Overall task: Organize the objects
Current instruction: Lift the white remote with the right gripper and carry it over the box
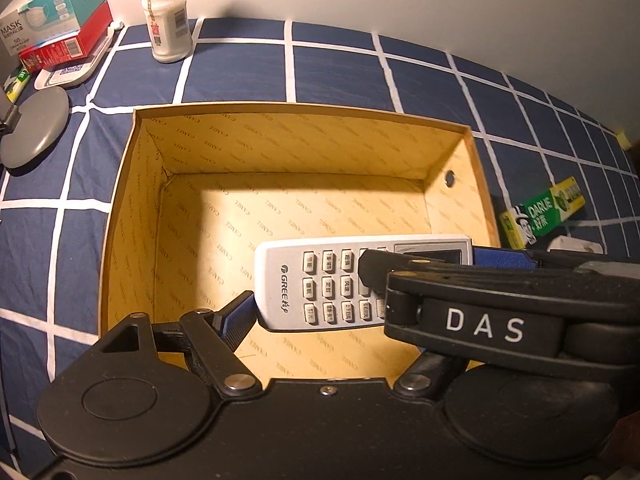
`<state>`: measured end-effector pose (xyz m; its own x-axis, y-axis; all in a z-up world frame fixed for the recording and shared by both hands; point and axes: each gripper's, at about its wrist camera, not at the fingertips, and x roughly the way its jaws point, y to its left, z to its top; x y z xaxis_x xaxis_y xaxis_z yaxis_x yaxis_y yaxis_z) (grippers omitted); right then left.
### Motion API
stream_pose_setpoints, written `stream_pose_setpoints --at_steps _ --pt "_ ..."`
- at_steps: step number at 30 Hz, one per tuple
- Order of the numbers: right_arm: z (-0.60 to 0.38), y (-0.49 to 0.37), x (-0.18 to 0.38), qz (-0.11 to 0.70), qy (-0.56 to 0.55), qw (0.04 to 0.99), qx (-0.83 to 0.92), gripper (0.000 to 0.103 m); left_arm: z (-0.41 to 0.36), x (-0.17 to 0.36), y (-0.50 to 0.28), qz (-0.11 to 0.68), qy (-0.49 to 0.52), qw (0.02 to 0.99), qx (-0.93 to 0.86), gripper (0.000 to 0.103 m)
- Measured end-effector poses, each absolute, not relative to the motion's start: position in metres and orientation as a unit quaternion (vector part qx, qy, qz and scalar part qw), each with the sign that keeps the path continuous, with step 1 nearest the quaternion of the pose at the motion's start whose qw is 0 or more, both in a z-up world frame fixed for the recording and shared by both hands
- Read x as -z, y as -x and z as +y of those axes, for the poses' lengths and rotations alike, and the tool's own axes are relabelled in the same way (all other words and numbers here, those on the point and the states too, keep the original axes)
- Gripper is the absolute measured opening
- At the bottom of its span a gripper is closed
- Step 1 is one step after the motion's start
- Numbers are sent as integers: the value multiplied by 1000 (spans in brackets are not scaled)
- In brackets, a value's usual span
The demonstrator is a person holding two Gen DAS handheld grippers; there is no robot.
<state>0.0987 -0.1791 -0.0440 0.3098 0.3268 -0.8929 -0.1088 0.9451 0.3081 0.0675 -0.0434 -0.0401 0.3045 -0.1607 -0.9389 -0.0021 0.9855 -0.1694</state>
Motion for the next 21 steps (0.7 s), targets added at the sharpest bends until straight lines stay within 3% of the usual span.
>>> stream_pose_setpoints --at_steps 21 --pt "-158 -192 132 617 -98 771 -122 77 -19 124 -157 626 78 774 54 76"
